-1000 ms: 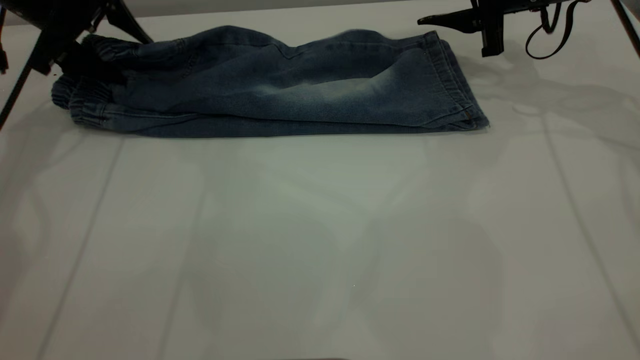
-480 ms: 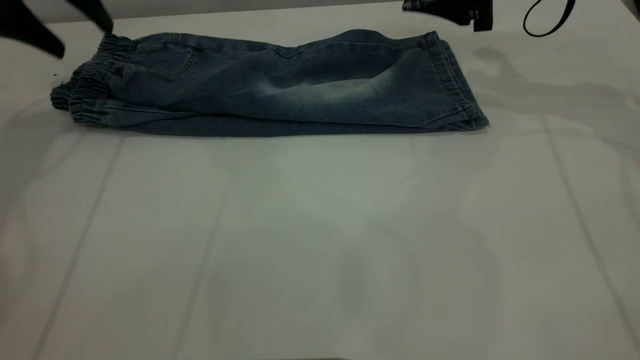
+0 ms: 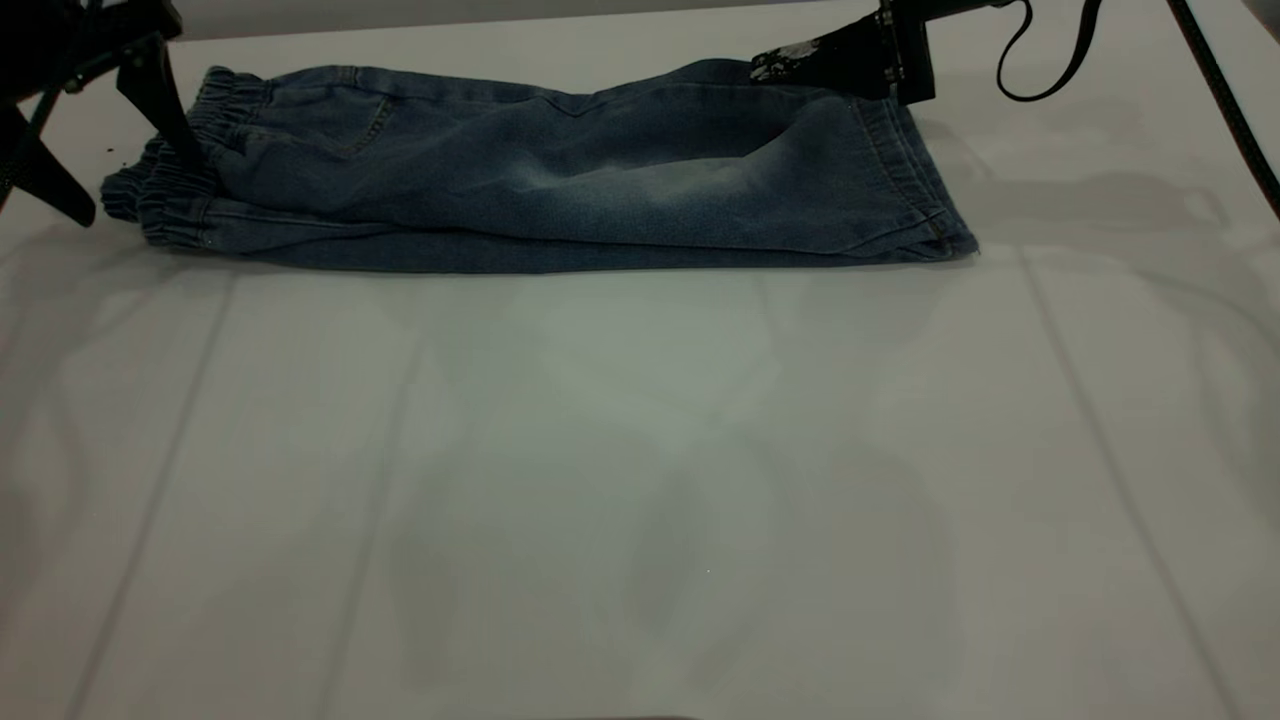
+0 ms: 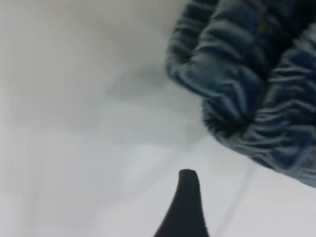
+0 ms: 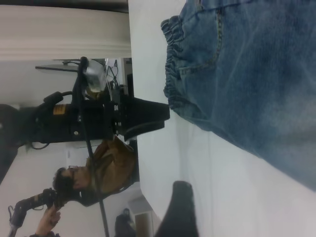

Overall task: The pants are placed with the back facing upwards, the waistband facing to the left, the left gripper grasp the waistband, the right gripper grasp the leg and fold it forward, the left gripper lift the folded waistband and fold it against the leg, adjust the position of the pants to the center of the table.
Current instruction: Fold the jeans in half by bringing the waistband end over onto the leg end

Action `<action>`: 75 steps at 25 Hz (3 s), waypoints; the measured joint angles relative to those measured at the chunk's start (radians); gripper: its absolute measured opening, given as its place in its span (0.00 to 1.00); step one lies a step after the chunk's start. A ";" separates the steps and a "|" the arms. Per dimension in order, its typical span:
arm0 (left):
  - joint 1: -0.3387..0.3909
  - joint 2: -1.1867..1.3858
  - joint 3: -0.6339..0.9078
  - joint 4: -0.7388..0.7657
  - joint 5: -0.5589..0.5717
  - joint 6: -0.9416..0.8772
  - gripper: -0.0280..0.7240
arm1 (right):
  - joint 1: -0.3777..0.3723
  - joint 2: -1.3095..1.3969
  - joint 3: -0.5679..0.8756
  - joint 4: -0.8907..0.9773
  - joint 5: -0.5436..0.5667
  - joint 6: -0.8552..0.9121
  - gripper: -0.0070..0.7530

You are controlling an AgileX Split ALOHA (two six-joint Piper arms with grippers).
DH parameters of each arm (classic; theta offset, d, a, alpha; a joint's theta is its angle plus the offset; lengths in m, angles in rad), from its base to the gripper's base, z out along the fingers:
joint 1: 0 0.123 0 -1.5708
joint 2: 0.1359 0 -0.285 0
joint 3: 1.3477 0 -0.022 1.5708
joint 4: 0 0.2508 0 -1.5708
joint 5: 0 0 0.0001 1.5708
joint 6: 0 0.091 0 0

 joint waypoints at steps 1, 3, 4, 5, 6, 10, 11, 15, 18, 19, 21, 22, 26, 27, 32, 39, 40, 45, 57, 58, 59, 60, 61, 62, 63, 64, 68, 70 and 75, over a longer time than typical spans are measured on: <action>0.000 0.004 0.000 0.009 0.000 -0.014 0.82 | 0.000 0.000 0.000 0.000 -0.001 0.000 0.75; 0.000 0.014 0.000 0.016 -0.002 -0.027 0.82 | 0.000 0.000 0.000 0.000 -0.003 0.000 0.75; 0.000 0.020 -0.001 0.016 -0.008 -0.029 0.82 | 0.000 0.000 0.000 0.000 -0.003 -0.001 0.75; 0.000 0.027 -0.002 0.014 -0.014 -0.030 0.82 | 0.000 0.000 0.000 0.000 -0.003 -0.001 0.75; 0.000 0.036 -0.002 0.013 -0.024 -0.032 0.82 | 0.000 0.000 0.000 0.000 -0.003 -0.001 0.75; 0.000 0.068 -0.002 0.004 -0.076 -0.035 0.82 | 0.000 0.000 0.000 0.000 -0.005 -0.002 0.75; 0.000 0.073 -0.002 0.000 -0.094 -0.035 0.82 | 0.000 0.000 0.000 0.000 -0.006 -0.002 0.75; 0.000 0.097 -0.004 -0.038 -0.135 -0.037 0.82 | -0.001 0.000 0.000 -0.001 -0.006 -0.002 0.75; 0.000 0.116 -0.006 -0.057 -0.148 -0.038 0.75 | -0.001 0.000 0.000 -0.001 -0.006 -0.002 0.75; 0.000 0.117 -0.007 -0.061 -0.151 -0.038 0.71 | -0.001 0.000 -0.001 -0.001 -0.006 -0.002 0.75; -0.003 0.119 -0.007 -0.064 -0.158 -0.038 0.57 | -0.001 0.000 -0.001 -0.002 -0.006 -0.002 0.75; -0.007 0.119 -0.007 -0.064 -0.164 -0.038 0.48 | -0.001 0.000 -0.001 -0.002 -0.006 -0.002 0.75; -0.035 0.108 -0.007 -0.054 -0.202 -0.024 0.17 | 0.010 0.000 -0.001 -0.001 -0.024 0.001 0.75; -0.046 0.103 -0.007 -0.046 -0.216 -0.012 0.17 | 0.018 0.000 -0.001 -0.001 -0.043 0.004 0.75; -0.116 0.049 -0.006 0.019 -0.240 0.032 0.16 | 0.101 0.000 -0.010 -0.003 -0.238 0.007 0.74; -0.237 -0.066 -0.006 0.106 -0.229 0.037 0.16 | 0.214 0.000 -0.080 -0.076 -0.421 0.024 0.73; -0.252 -0.082 -0.006 0.114 -0.225 0.037 0.16 | 0.227 0.000 -0.084 -0.081 -0.437 0.024 0.73; -0.301 -0.159 -0.005 0.146 -0.200 0.039 0.16 | 0.258 0.050 -0.140 -0.086 -0.448 0.052 0.73; -0.360 -0.293 -0.005 0.173 -0.160 0.051 0.16 | 0.381 0.209 -0.349 -0.166 -0.361 0.166 0.73; -0.362 -0.300 -0.005 0.177 -0.157 0.053 0.16 | 0.385 0.209 -0.359 -0.187 -0.349 0.173 0.73; -0.362 -0.305 -0.005 0.180 -0.155 0.058 0.16 | 0.385 0.209 -0.369 -0.213 -0.335 0.176 0.73; -0.364 -0.311 -0.004 0.185 -0.155 0.060 0.16 | 0.379 0.209 -0.381 -0.234 -0.311 0.181 0.73; -0.365 -0.317 -0.004 0.188 -0.153 0.062 0.16 | 0.368 0.209 -0.391 -0.257 -0.277 0.188 0.73; -0.366 -0.322 -0.004 0.192 -0.152 0.063 0.16 | 0.356 0.209 -0.402 -0.274 -0.244 0.197 0.73; -0.368 -0.329 -0.004 0.195 -0.151 0.063 0.16 | 0.337 0.209 -0.409 -0.284 -0.203 0.203 0.73; -0.369 -0.333 -0.004 0.196 -0.150 0.065 0.16 | 0.316 0.209 -0.414 -0.296 -0.167 0.206 0.73; -0.389 -0.353 -0.004 0.196 -0.157 0.081 0.16 | 0.244 0.209 -0.417 -0.414 -0.084 0.248 0.73; -0.407 -0.355 -0.004 0.197 -0.170 0.087 0.16 | 0.226 0.209 -0.417 -0.505 -0.072 0.288 0.73; -0.463 -0.356 -0.003 0.197 -0.203 0.089 0.16 | 0.225 0.209 -0.417 -0.631 -0.094 0.376 0.73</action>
